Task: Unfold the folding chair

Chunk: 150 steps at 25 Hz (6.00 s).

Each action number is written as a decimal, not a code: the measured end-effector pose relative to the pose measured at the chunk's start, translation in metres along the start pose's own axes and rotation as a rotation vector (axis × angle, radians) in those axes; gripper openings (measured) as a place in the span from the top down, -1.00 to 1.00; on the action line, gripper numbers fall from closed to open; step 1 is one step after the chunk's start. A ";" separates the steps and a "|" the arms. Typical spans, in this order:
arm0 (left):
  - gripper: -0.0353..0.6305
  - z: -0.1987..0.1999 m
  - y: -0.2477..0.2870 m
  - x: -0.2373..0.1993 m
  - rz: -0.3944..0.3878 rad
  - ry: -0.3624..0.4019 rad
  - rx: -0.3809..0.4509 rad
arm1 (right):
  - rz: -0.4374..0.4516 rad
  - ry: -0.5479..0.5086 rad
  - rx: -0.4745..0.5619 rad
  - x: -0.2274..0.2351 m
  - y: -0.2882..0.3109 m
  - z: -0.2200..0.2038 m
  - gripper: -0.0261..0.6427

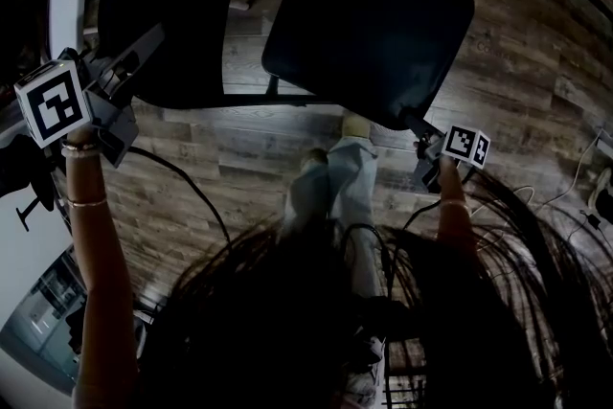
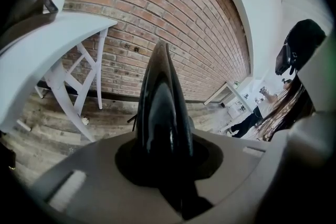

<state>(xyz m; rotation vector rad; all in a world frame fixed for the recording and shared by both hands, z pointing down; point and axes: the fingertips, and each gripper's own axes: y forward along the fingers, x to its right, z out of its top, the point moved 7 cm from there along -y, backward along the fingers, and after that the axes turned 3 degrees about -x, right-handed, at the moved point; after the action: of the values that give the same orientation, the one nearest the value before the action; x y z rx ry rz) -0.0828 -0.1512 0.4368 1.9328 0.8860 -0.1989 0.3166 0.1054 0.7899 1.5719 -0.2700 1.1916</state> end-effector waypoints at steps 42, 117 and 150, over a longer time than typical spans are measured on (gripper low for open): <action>0.29 -0.095 -0.055 -0.022 0.002 -0.049 -0.086 | -0.184 -0.118 0.032 -0.058 -0.020 -0.113 0.24; 0.73 -0.347 -0.221 0.267 -0.090 -0.144 0.079 | -0.085 -0.620 0.295 -0.252 -0.245 -0.322 0.68; 0.90 -0.307 -0.293 0.349 -0.200 -0.077 0.279 | -0.155 -0.851 0.616 -0.371 -0.351 -0.376 0.95</action>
<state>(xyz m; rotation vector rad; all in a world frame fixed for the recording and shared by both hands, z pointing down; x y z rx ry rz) -0.0905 0.3548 0.2233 2.0741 1.0436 -0.5366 0.1837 0.4064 0.2482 2.5476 -0.3305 0.4245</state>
